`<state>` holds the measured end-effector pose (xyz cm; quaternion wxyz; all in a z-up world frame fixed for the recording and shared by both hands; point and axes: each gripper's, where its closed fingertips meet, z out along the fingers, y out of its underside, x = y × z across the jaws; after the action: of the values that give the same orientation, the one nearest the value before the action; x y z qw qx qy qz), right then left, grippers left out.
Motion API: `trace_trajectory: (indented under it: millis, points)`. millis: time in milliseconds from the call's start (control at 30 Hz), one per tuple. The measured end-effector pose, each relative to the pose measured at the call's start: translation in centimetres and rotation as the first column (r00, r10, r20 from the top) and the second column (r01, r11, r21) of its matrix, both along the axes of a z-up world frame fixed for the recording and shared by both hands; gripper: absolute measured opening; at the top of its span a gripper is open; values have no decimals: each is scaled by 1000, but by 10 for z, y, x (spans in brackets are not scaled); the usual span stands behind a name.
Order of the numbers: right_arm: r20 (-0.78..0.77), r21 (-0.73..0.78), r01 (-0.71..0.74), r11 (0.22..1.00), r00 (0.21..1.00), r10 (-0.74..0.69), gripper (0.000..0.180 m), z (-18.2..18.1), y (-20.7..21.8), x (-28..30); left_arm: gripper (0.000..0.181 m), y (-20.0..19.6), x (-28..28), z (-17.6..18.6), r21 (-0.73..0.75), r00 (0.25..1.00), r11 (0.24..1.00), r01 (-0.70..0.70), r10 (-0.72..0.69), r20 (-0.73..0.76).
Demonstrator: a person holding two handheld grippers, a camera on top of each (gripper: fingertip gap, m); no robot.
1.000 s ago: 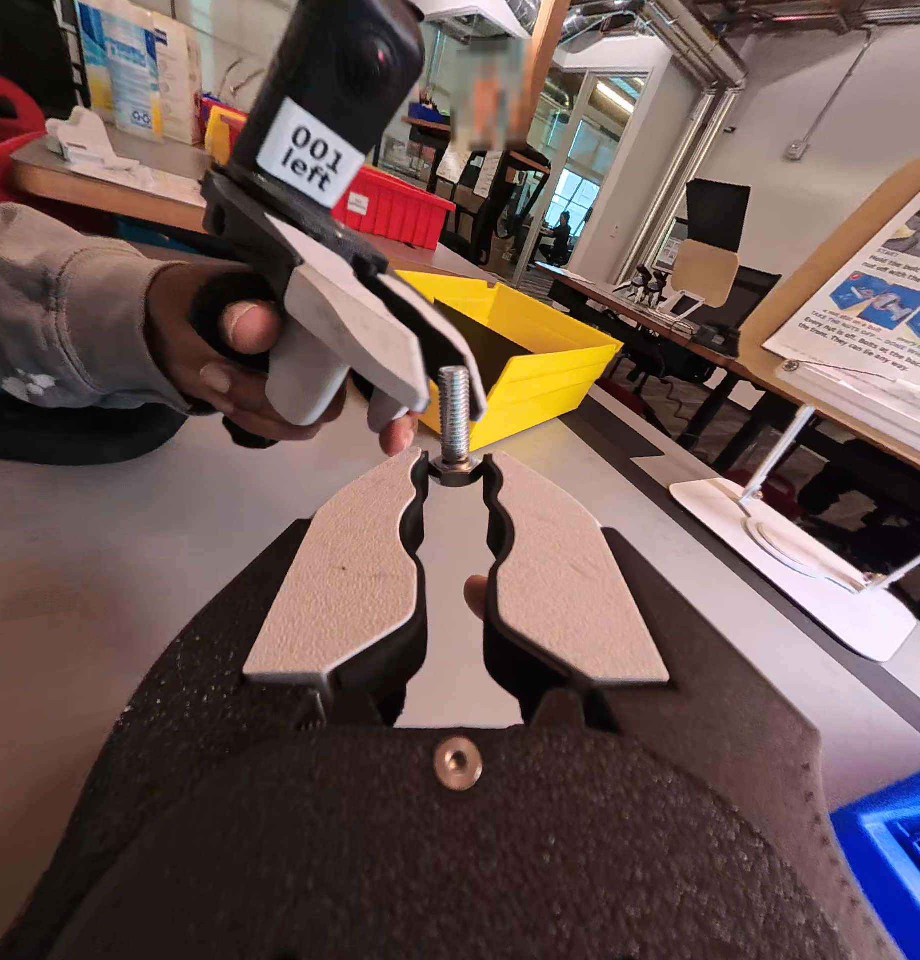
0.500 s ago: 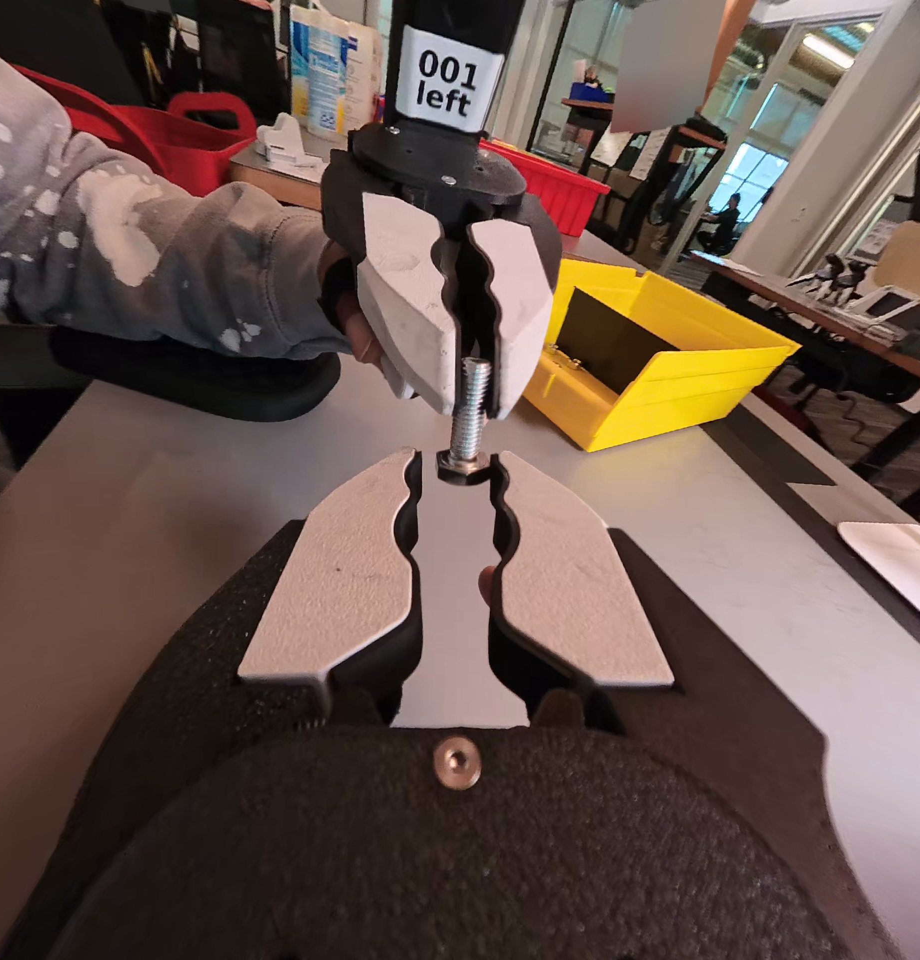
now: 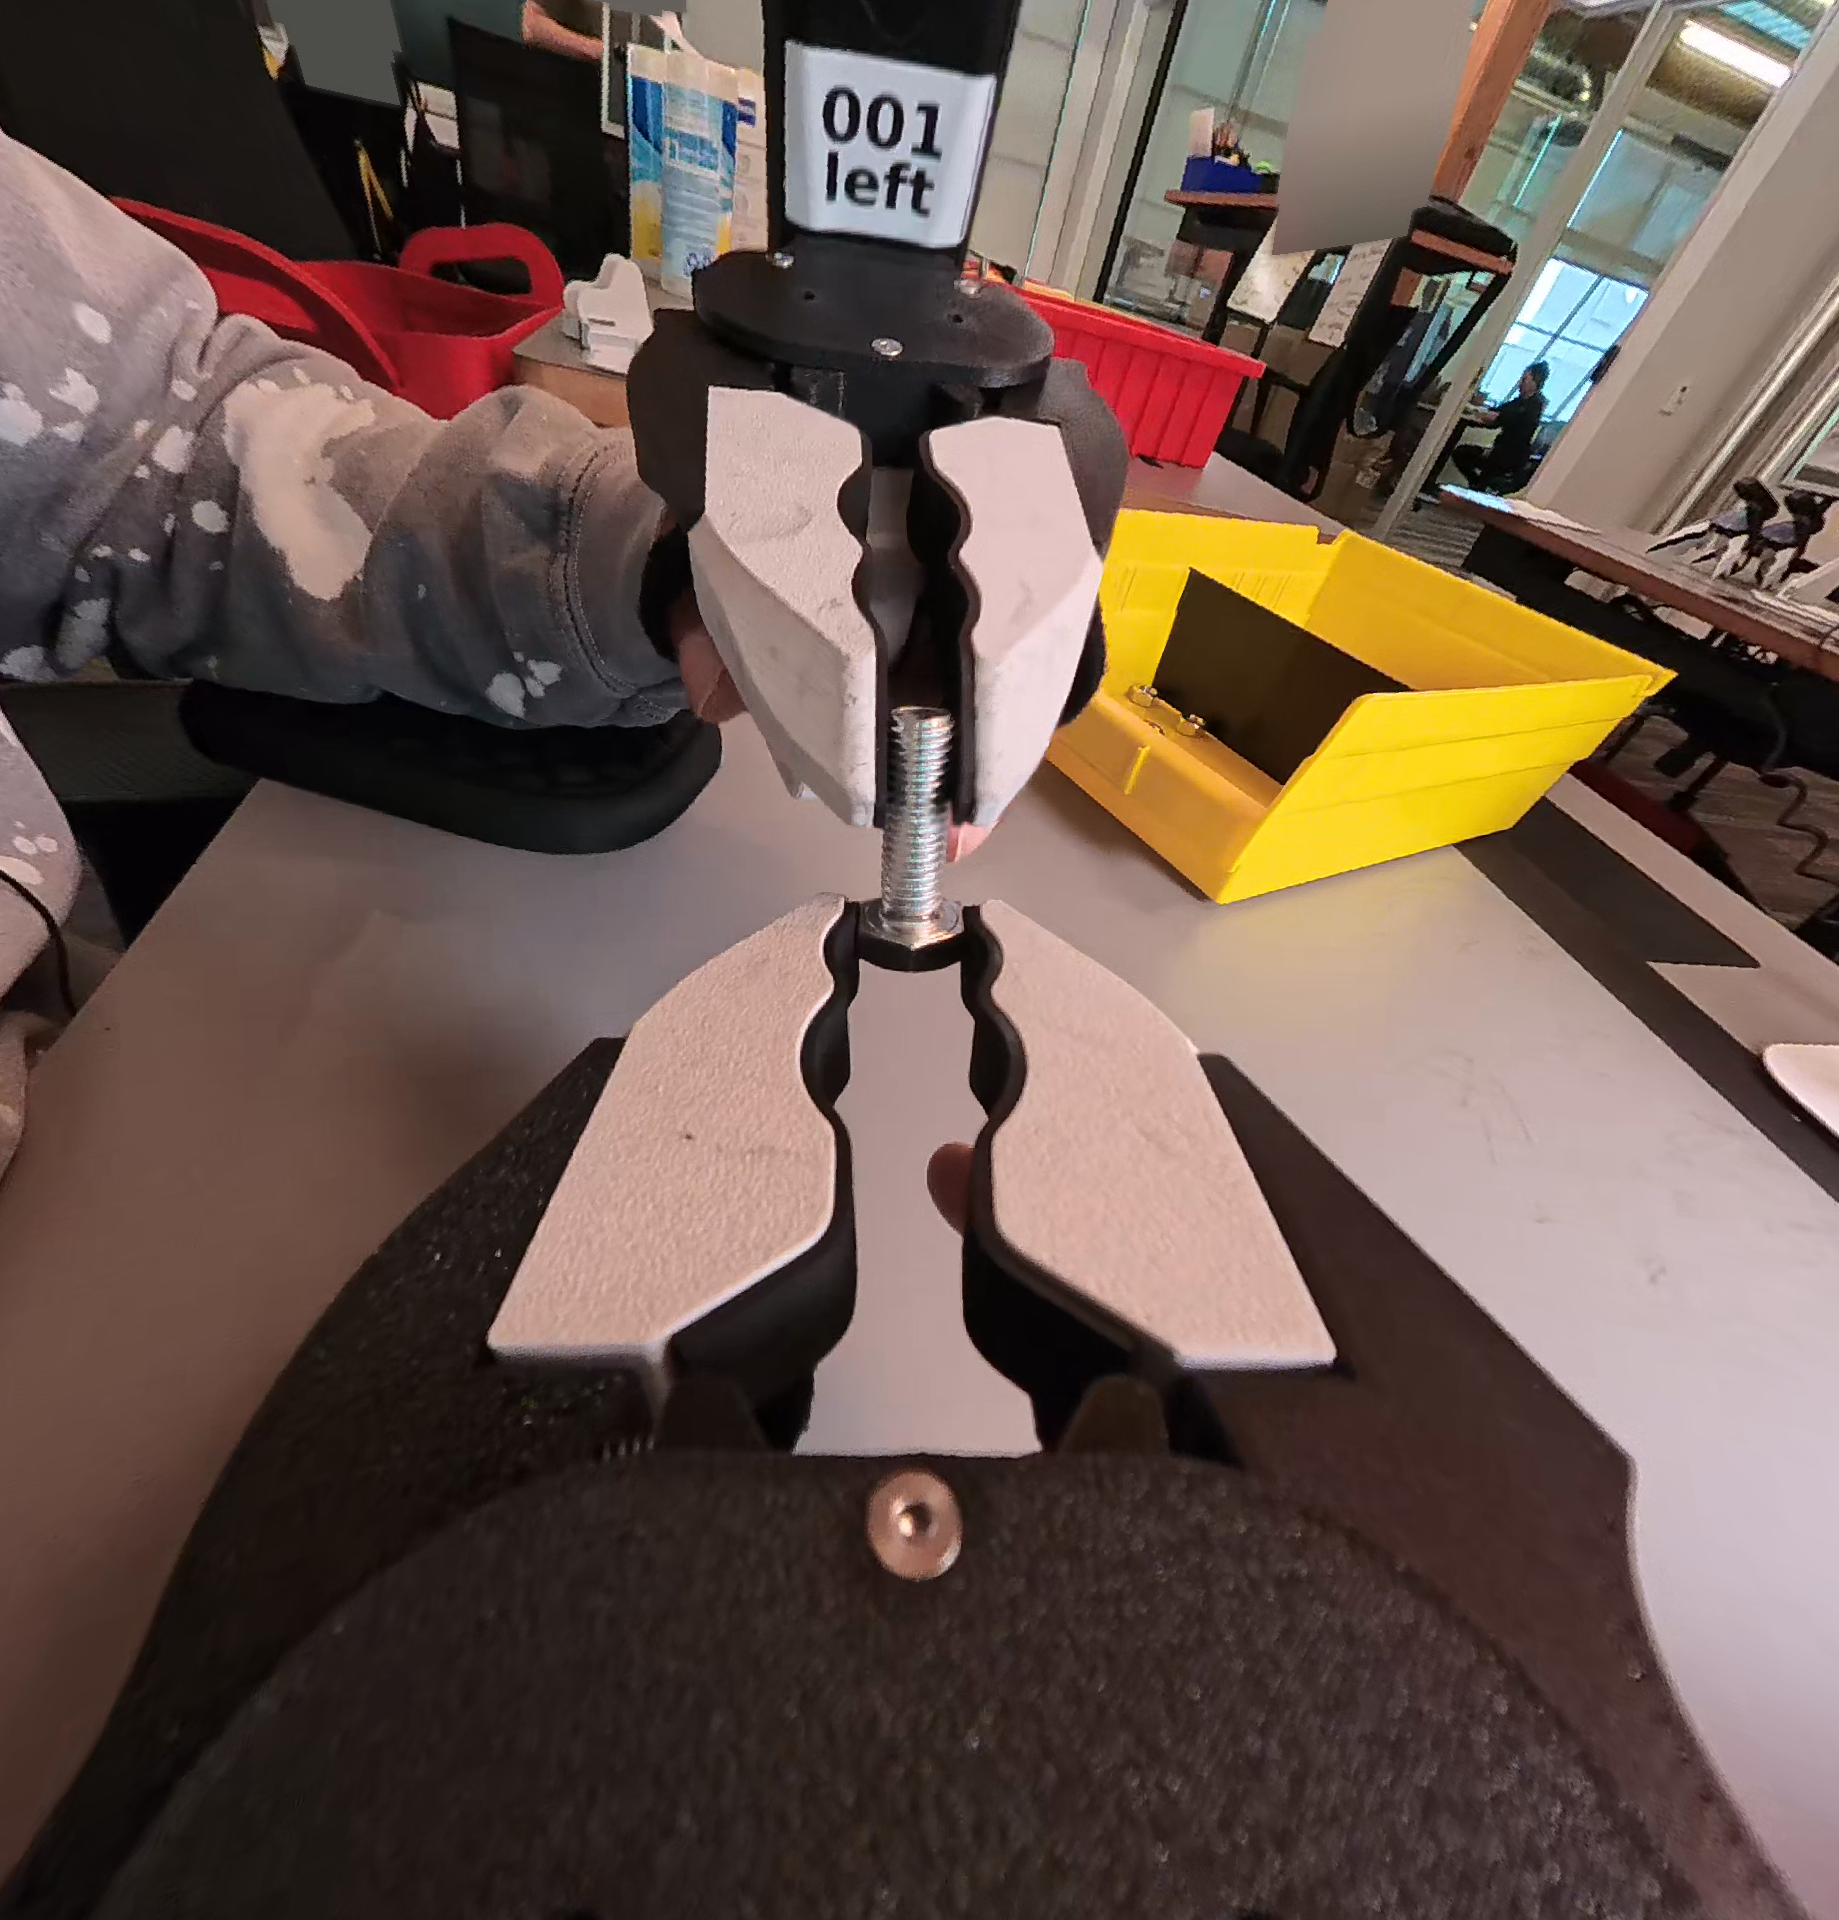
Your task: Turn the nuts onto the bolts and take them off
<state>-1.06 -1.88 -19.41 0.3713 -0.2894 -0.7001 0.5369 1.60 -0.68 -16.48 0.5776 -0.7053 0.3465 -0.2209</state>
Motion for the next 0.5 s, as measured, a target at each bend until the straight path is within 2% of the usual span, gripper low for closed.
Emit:
trace_trajectory:
  millis: [133,200,267,333,400,500]
  points:
    - [-21,-38,25,999,999,-26,18,4,8,-1,28,3,-16,19,17,994,998,-59,58,97]
    - [-42,-58,50,997,998,-52,18,10,15,-2,31,6,-44,31,29,979,986,-165,160,124]
    - [-70,-71,82,994,994,-87,18,18,23,-1,31,8,-89,45,23,937,943,-331,325,130]
    - [-85,-87,118,989,988,-126,18,25,35,0,29,2,-144,58,-20,854,863,-504,502,136]
    - [-87,-106,149,983,983,-159,18,28,46,1,29,-7,-202,57,-114,747,751,-650,659,85]
    - [-77,-116,181,977,979,-191,18,28,56,1,29,-19,-275,30,-264,587,543,-797,800,-126]
